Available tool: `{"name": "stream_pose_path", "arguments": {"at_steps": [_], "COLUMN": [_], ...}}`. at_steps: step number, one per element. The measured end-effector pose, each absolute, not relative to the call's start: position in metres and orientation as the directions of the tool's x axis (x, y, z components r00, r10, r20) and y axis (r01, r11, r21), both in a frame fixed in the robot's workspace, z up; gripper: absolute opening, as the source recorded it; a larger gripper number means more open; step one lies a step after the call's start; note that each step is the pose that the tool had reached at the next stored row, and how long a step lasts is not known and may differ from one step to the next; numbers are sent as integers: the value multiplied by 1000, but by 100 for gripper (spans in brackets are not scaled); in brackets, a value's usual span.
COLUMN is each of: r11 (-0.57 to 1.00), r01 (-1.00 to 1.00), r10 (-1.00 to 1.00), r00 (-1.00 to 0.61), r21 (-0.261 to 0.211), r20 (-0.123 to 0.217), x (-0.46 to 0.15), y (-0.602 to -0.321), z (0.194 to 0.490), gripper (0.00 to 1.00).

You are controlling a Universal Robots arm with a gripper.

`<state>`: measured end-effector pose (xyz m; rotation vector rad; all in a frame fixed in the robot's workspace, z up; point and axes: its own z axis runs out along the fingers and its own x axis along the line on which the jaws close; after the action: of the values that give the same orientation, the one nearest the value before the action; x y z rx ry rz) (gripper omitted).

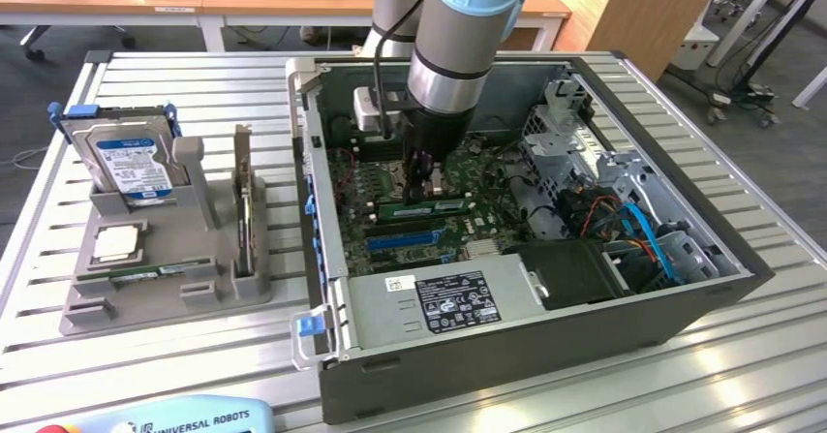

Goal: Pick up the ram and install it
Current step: 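Press down the ram until it locks into place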

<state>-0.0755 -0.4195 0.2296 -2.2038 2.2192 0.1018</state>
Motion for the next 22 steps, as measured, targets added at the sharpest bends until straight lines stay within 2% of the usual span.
{"name": "stream_pose_path", "arguments": {"at_steps": [22], "r11": [6], "r01": [-999], "r10": [-998], "r00": [-8], "r21": [37], "r20": [-55], "x": [-75], "y": [-419], "z": [225], "gripper": [10]}}
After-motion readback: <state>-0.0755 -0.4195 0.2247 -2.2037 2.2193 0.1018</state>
